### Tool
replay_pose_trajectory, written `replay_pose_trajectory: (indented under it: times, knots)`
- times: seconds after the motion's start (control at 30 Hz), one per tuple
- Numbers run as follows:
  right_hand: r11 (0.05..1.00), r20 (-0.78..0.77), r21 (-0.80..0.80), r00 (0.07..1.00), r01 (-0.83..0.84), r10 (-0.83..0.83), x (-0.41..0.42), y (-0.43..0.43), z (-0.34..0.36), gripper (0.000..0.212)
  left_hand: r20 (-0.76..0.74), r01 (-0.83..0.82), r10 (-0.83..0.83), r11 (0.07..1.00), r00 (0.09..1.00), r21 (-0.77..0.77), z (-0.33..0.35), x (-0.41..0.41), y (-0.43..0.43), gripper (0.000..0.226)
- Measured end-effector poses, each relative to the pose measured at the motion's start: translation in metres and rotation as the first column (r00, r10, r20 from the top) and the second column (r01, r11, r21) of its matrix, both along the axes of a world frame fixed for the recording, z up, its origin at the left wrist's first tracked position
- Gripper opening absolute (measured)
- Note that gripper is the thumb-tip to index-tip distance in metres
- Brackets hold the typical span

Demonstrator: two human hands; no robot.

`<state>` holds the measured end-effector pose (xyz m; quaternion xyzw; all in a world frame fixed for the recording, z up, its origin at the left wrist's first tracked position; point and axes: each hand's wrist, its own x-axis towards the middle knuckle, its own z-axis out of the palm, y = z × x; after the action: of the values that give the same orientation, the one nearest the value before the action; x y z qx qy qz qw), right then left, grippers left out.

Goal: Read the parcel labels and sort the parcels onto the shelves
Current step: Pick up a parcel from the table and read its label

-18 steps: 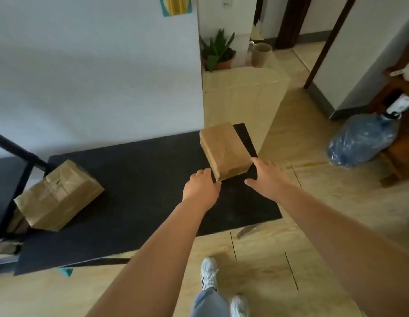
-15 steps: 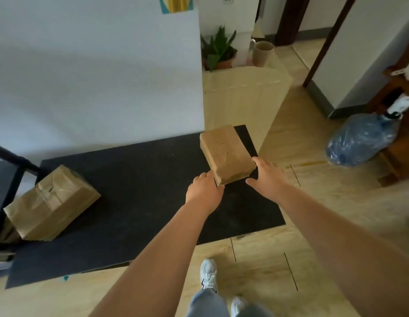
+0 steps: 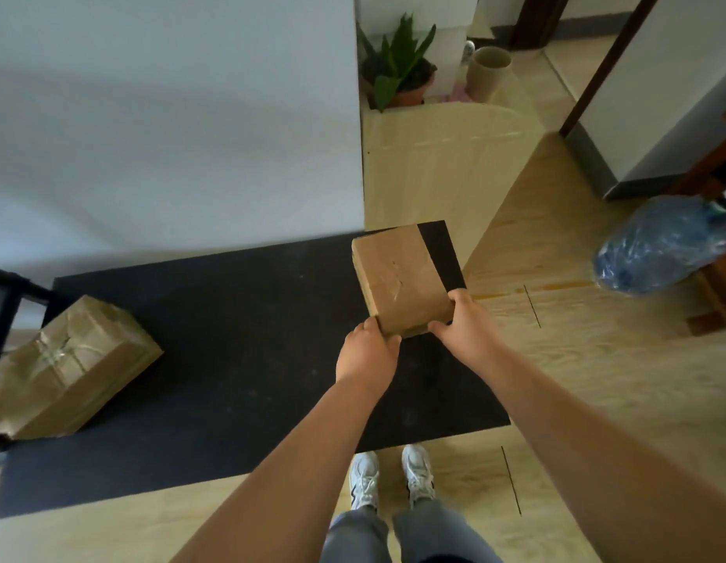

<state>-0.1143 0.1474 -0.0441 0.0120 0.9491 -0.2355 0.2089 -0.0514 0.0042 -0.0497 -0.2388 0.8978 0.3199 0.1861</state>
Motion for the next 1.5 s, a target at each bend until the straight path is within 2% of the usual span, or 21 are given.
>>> replay_pose_trajectory:
  times: [0.2, 0.4, 0.57, 0.77, 0.87, 0.97, 1.03, 1.13, 1.33, 1.5]
  knots:
    - [0.985, -0.047, -0.169, 0.998, -0.037, 0.030, -0.007, -0.005, 0.020, 0.059, -0.133, -0.194, 0.208, 0.975, 0.969, 0.107, 0.021, 0.002, -0.008, 0.040]
    - [0.950, -0.149, -0.287, 0.985, -0.122, 0.082, -0.013, -0.019, 0.049, 0.046, -0.223, -0.359, 0.441, 0.874, 0.869, 0.328, 0.047, 0.007, -0.030, 0.040]
    - [0.928, -0.162, -0.350, 0.984, -0.128, 0.075, -0.006, -0.038, 0.058, 0.045, -0.290, -0.440, 0.546, 0.823, 0.786, 0.359, 0.059, 0.011, -0.047, 0.044]
    - [0.910, -0.146, -0.396, 0.987, -0.125, 0.072, 0.006, -0.051, 0.048, 0.056, -0.275, -0.463, 0.564, 0.812, 0.779, 0.355, 0.050, 0.014, -0.058, 0.049]
    - [0.908, -0.114, -0.409, 0.992, -0.092, 0.050, 0.006, -0.052, 0.042, 0.056, -0.254, -0.447, 0.575, 0.790, 0.778, 0.420, 0.048, 0.017, -0.058, 0.053]
    - [0.893, -0.046, -0.447, 0.999, -0.045, 0.027, 0.008, -0.046, 0.038, 0.068, -0.206, -0.412, 0.570, 0.758, 0.796, 0.506, 0.039, 0.024, -0.056, 0.064]
    - [0.897, -0.002, -0.441, 0.999, -0.045, 0.049, 0.009, -0.042, 0.034, 0.072, -0.167, -0.366, 0.503, 0.783, 0.848, 0.502, 0.032, 0.028, -0.055, 0.074]
    - [0.926, 0.043, -0.365, 0.992, -0.098, 0.122, 0.007, -0.039, 0.027, 0.066, -0.137, -0.334, 0.423, 0.844, 0.896, 0.421, 0.020, 0.027, -0.059, 0.080]
    - [0.957, 0.062, -0.278, 0.993, -0.078, 0.099, -0.002, -0.039, 0.016, 0.053, -0.065, -0.363, 0.387, 0.902, 0.920, 0.235, 0.008, 0.019, -0.065, 0.062]
    - [0.967, 0.085, -0.237, 0.990, -0.094, 0.117, -0.004, -0.045, 0.012, 0.039, -0.064, -0.349, 0.369, 0.913, 0.927, 0.212, 0.011, 0.012, -0.064, 0.044]
